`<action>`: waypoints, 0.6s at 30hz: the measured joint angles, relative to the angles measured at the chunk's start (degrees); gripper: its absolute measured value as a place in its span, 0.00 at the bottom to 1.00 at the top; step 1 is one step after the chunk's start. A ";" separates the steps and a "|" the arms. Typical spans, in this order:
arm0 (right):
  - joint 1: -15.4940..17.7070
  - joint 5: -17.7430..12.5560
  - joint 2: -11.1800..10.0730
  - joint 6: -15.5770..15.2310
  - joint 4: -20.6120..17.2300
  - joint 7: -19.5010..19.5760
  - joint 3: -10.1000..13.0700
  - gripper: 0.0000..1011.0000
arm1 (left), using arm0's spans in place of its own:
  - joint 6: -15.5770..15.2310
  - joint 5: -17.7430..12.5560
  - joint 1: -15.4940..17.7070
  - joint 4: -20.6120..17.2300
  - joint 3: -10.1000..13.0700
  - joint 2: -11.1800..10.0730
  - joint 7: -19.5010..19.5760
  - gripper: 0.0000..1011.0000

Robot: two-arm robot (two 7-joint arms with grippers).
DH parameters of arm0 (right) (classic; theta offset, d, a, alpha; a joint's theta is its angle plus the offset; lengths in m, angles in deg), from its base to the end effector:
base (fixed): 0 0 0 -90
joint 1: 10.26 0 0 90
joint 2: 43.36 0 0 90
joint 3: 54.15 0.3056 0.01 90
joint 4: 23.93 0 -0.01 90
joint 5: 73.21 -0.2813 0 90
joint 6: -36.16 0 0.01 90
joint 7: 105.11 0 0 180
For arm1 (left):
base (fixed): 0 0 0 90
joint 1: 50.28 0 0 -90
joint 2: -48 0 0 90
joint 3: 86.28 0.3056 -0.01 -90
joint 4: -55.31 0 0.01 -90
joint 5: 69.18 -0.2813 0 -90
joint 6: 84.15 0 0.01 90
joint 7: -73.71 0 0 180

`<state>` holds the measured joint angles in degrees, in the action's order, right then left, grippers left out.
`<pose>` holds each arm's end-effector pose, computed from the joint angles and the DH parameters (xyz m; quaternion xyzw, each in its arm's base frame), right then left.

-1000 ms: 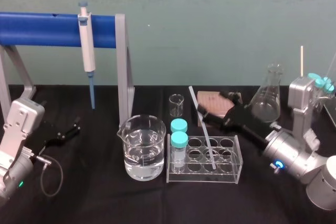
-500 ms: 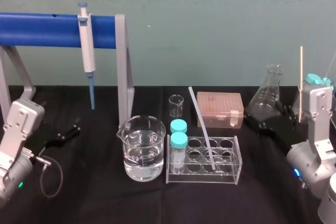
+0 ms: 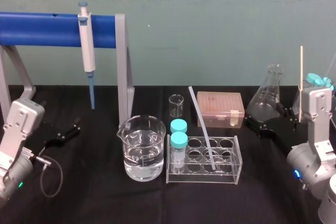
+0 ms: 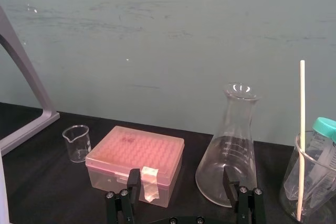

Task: Pick up the stirring rod with one hand, then place it down.

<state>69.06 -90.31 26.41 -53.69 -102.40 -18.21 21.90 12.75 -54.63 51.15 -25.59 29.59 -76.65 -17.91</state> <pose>0.3493 -0.0628 -0.3157 -0.0609 -0.0034 -0.6272 0.7764 0.3346 0.0988 -0.3096 0.1416 -0.1324 0.5799 0.7913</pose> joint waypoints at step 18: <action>-0.07 -0.01 -0.08 0.31 -0.14 0.05 -0.06 0.99 | 0.00 0.00 0.00 0.00 0.00 0.00 0.00 0.99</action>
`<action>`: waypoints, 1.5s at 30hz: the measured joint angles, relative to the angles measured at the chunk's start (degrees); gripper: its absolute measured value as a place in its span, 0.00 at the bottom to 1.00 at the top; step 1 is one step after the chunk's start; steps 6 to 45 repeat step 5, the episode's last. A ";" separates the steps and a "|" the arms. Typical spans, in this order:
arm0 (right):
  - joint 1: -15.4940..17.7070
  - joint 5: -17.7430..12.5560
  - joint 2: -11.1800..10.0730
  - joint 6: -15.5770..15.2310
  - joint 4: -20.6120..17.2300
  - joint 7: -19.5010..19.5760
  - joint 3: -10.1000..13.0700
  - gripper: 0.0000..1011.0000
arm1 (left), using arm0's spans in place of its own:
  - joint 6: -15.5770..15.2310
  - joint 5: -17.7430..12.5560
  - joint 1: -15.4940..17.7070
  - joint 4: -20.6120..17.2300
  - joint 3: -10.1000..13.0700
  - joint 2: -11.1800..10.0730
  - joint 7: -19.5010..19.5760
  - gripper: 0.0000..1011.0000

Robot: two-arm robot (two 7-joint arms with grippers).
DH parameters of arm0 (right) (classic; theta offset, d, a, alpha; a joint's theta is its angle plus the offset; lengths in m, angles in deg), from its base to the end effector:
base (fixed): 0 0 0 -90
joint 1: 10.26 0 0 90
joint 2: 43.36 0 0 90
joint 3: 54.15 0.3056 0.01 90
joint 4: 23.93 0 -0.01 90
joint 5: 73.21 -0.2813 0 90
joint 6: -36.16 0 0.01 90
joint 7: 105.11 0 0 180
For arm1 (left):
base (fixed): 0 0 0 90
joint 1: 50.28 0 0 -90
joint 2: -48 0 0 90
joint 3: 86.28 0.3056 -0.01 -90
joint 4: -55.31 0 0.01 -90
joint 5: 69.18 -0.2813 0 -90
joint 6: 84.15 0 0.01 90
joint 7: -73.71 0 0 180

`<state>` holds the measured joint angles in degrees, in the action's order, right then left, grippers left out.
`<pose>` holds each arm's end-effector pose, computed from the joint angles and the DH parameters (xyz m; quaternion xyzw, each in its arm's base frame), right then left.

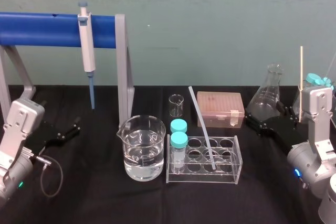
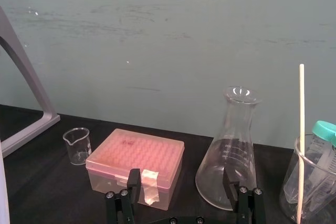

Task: Pick up the stirring rod with one hand, then place it down.

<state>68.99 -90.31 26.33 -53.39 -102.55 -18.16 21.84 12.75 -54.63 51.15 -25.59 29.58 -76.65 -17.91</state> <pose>0.3497 -0.0628 -0.3146 -0.0584 -0.0069 -0.6270 0.7768 0.3346 0.0989 -0.3096 0.1416 -0.1324 0.5800 0.7913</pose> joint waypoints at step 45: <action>-0.02 0.00 -0.01 0.04 -0.04 0.00 0.00 0.99 | 0.00 0.00 0.00 0.00 0.00 0.00 0.00 0.99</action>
